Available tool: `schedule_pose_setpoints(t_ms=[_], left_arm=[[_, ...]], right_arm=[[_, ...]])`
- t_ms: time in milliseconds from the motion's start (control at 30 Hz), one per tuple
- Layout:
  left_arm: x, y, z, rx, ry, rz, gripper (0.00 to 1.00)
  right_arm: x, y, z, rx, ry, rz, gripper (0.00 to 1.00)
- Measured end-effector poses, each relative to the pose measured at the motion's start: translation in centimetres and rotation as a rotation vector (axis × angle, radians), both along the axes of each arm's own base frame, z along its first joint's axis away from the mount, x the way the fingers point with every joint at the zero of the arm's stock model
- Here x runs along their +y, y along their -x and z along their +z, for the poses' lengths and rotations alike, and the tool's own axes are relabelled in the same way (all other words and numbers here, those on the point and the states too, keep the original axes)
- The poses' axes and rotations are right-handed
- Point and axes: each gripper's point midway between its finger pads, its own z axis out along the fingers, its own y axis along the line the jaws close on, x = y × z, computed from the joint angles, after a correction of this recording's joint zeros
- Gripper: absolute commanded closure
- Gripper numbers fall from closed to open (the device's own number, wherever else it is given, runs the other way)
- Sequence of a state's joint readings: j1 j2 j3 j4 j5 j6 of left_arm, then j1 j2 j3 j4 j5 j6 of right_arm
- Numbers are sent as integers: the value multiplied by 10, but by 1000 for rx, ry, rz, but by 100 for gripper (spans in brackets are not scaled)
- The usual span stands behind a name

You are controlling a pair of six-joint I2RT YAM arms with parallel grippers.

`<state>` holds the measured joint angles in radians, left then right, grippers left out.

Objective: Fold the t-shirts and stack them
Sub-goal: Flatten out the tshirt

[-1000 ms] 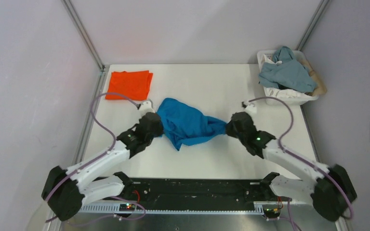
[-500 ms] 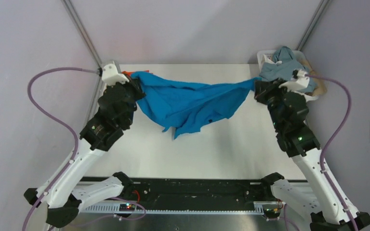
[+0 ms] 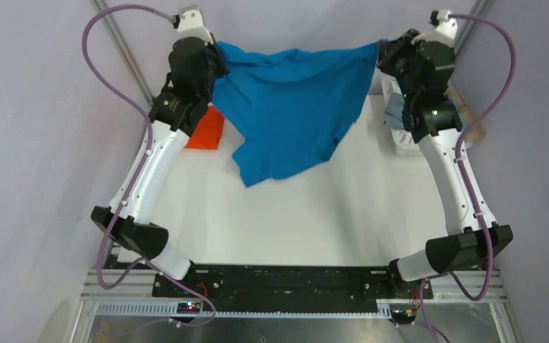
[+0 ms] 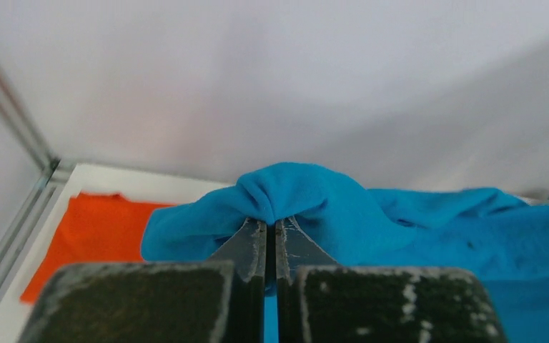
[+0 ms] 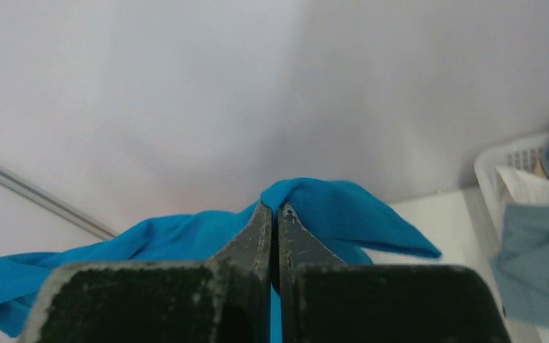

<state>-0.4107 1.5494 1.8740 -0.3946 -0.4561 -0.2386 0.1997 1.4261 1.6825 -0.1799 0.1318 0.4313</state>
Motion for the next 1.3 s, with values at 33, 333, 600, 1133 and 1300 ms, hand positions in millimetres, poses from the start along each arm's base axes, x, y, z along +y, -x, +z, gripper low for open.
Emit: schedule_pose_setpoints(t_ms=[33, 333, 600, 1133, 1300], left_arm=[[-4, -3, 9, -14, -4, -19, 100], [11, 39, 53, -135, -9, -80, 99], [18, 70, -161, 276, -96, -99, 81], [10, 153, -353, 802, 21, -86, 0], [-36, 182, -336, 748, 35, -238, 0]], right_arm=[[0, -3, 11, -16, 1, 2, 100], [-20, 68, 25, -53, 17, 1, 100], [-25, 135, -165, 376, -8, 20, 100], [-48, 238, -380, 1048, 73, -135, 0], [-34, 227, -350, 891, 56, -65, 1]])
